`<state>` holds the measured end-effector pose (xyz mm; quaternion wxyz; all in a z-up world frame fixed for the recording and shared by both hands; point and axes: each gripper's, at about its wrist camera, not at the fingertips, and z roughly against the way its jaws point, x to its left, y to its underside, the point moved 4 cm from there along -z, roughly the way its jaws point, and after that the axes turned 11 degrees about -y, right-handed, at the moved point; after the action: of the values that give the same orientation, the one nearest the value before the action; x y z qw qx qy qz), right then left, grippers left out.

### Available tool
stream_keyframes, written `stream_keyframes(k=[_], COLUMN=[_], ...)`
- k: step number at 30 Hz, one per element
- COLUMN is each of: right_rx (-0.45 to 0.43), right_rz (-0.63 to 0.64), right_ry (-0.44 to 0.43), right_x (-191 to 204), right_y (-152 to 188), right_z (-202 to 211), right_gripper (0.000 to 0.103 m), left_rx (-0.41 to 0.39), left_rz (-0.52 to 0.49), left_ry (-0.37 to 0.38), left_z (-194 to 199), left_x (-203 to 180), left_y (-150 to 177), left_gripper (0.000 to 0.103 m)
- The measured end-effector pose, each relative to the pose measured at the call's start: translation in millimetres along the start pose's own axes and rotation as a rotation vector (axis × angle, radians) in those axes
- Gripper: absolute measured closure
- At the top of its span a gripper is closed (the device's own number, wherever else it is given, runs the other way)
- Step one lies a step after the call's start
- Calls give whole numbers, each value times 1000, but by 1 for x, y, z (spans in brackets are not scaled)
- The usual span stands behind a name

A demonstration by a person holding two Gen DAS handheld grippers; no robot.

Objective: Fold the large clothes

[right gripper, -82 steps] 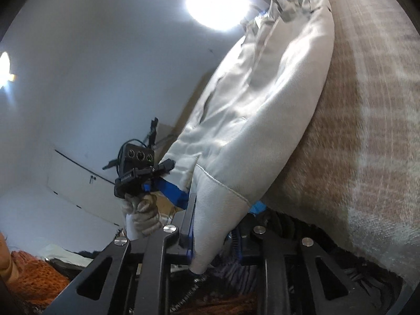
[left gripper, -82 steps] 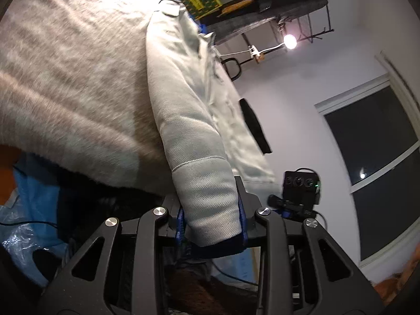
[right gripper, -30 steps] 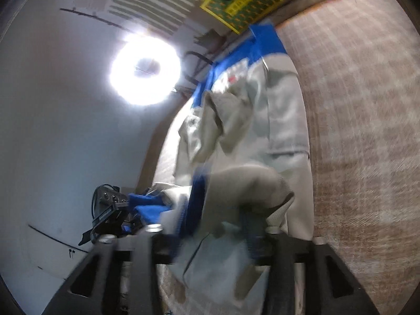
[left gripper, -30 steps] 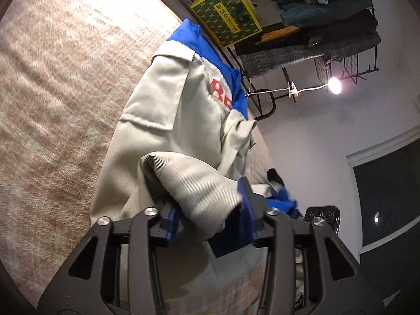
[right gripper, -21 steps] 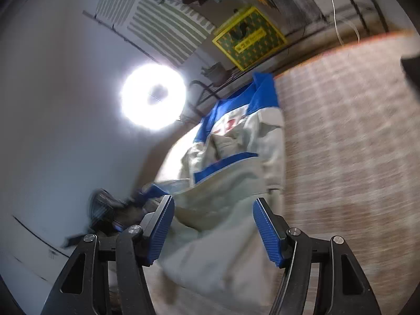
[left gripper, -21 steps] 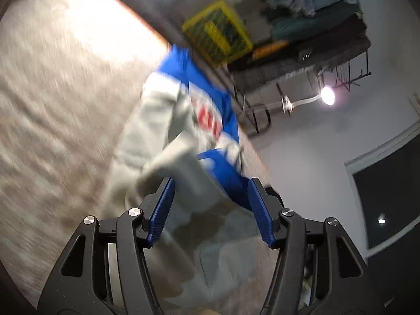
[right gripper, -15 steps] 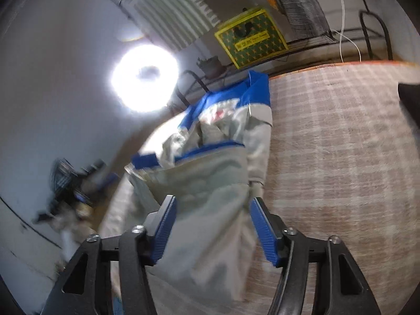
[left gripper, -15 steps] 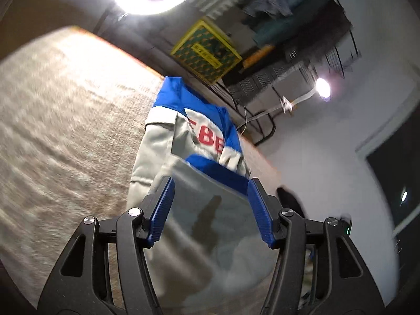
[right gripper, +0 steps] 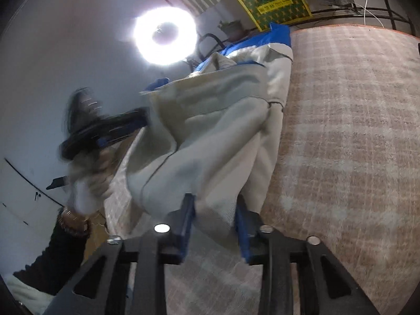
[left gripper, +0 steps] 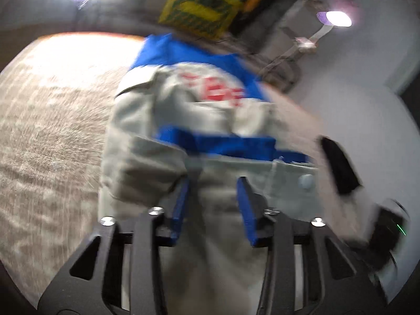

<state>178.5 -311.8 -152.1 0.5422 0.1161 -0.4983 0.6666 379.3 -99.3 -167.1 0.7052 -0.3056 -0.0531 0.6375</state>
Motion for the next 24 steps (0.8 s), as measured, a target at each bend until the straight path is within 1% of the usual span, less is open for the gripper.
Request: stream_keyframes(k=[1,2,3,5,7,9,10,11,13,16,19,21,22,23,24], right_rx=[-8,-14,-15,1,2,-30,-45,-63,-79,-73,-53,-36,-27,-18,-5], right_rz=[25,43,48,59,38,-8,-18,-22,-31,-52,-51,-36,-26,-12,-1], right_ry=[-1,-4,0,44,47,22,11,-6,-38,-53,-60,-52,-48,-38,-35], right_x=[7,12,15,16,11,5,3,1,-3,-10,-9,-5,-1,1,4], right_y=[4,8,11,16,15,9,5,3,1,2,6,8,9,9,9], right_z=[5,9,10,11,10,13,16,20,23,18,8,2,1,-3,-6], right_gripper=[85,88,89,90,90,80,68,63,63,63,63,63,63,63,63], left_rx=[15,10,11,7,-11,-68,-83,-96,-104,-76,-22,26,44,44,21], left_rz=[18,19,20,18,9,3,-1,-18,-56,-133,-185,-229,-240,-267,-287], left_ry=[-29,-49,-52,-64,-78,-81,-68,-32,27,141,232,263,254,173,58], left_z=[-12,-19,-20,-15,-3,23,33,47,64,74,63,44,33,16,1], left_x=[4,6,6,5,4,3,1,-5,-19,-63,-102,-129,-138,-143,-142], left_y=[-3,-5,-5,-4,-1,4,7,11,16,26,28,29,30,29,25], left_gripper=[93,98,98,98,98,97,96,95,94,94,94,94,94,94,94])
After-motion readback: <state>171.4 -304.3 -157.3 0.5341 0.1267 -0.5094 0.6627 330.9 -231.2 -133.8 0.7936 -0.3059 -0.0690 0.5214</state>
